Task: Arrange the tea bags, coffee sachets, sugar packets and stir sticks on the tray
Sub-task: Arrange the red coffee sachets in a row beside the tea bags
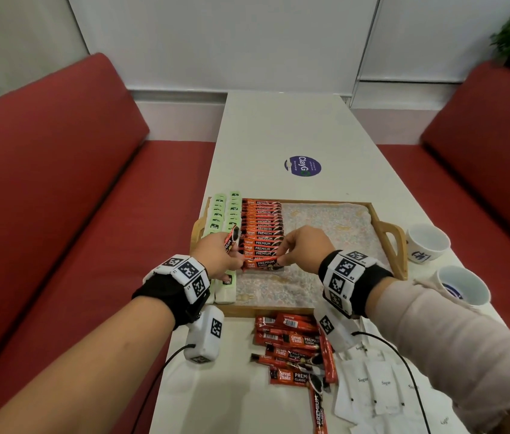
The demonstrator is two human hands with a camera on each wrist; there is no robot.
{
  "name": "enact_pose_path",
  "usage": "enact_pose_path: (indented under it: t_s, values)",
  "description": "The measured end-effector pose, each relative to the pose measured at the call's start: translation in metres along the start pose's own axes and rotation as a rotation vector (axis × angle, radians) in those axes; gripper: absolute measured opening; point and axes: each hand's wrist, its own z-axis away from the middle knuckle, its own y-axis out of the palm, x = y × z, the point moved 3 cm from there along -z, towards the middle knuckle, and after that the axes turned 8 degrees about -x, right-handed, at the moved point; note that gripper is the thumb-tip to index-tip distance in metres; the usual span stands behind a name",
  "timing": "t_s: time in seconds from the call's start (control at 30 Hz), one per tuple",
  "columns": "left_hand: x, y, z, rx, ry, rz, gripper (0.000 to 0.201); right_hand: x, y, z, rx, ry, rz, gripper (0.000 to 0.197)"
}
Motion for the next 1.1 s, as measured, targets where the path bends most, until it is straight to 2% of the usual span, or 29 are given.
enact_pose_path:
  t_s: [0.27,0.7,0.83,0.93,1.03,1.1]
  values:
    - [0.002,0.002,-0.007,-0.025,0.018,-0.016,0.028,-0.001,0.006,-0.005,0.041,0.044,0.088,0.01]
    - [0.003,0.003,-0.008,-0.05,0.042,-0.106,0.024,0.0,0.022,-0.013,0.072,0.086,0.316,0.012]
    - [0.006,0.003,-0.008,-0.03,-0.006,-0.017,0.021,0.0,0.024,-0.014,0.061,0.075,0.357,0.017]
    - [0.003,-0.001,-0.006,-0.042,-0.01,0.033,0.031,0.002,0.022,-0.013,0.078,0.063,0.36,0.016]
    - [-0.001,-0.001,-0.003,0.01,-0.148,0.272,0.028,0.006,0.016,-0.012,0.07,0.02,0.301,0.016]
    - [-0.003,-0.002,0.001,0.028,-0.217,0.349,0.03,0.011,0.014,-0.01,0.026,-0.024,0.218,0.018]
